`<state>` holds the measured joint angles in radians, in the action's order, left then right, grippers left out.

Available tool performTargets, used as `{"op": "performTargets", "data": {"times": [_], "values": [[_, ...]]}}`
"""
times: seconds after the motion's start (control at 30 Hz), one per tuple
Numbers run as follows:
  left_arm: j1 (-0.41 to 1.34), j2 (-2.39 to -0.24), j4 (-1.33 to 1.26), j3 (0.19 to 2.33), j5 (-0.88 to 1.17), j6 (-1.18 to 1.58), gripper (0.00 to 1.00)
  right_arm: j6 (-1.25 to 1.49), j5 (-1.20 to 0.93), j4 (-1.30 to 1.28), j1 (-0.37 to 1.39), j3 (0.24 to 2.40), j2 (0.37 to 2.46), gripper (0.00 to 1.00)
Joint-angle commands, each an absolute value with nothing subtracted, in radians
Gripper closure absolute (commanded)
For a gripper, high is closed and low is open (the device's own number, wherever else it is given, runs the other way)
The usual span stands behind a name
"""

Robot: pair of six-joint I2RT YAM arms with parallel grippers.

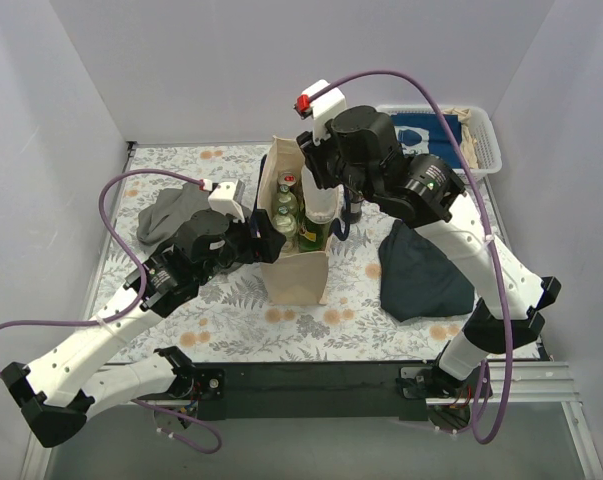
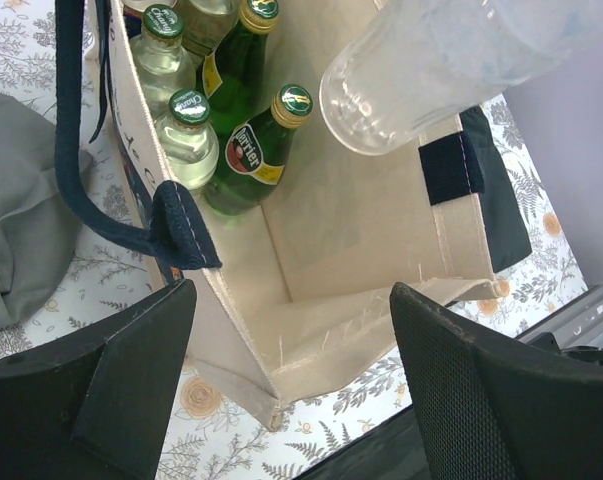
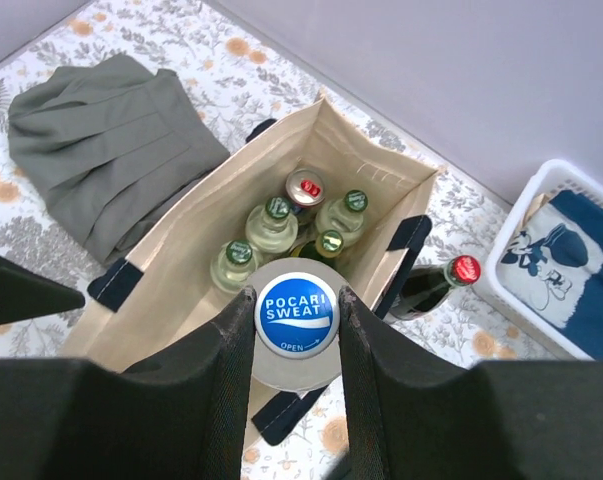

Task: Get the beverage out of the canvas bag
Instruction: Take out the drink from the canvas bag, then place the drink at the center of the board.

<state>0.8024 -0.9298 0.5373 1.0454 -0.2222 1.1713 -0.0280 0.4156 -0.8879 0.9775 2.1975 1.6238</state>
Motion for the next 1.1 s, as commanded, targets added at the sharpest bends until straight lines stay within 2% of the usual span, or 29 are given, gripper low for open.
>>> {"op": "performTargets", "data": {"times": [0.0, 0.2, 0.4, 0.53, 0.87, 1.07], "values": [[0.805, -0.936, 0.515, 1.060, -0.242, 1.158, 0.23, -0.092, 0.515, -0.646, 0.982, 2.281, 1.537, 0.99], [0.805, -0.934, 0.515, 1.052, -0.244, 1.157, 0.23, -0.127, 0.566, -0.591, 0.980, 2.283, 1.520, 0.99], [0.805, -0.937, 0.514, 1.054, -0.245, 1.155, 0.23, -0.152, 0.705, -0.568, 0.973, 2.272, 1.514, 0.99], [0.805, -0.936, 0.514, 1.054, -0.249, 1.152, 0.23, -0.152, 0.713, -0.566, 0.911, 2.238, 1.494, 0.99], [0.805, -0.937, 0.509, 1.043, -0.252, 1.152, 0.22, -0.019, 0.463, -0.552, 0.526, 2.019, 1.436, 0.99], [0.805, -0.939, 0.500, 1.037, -0.253, 1.152, 0.22, 0.023, 0.348, -0.374, 0.359, 1.783, 1.414, 0.99]]}}
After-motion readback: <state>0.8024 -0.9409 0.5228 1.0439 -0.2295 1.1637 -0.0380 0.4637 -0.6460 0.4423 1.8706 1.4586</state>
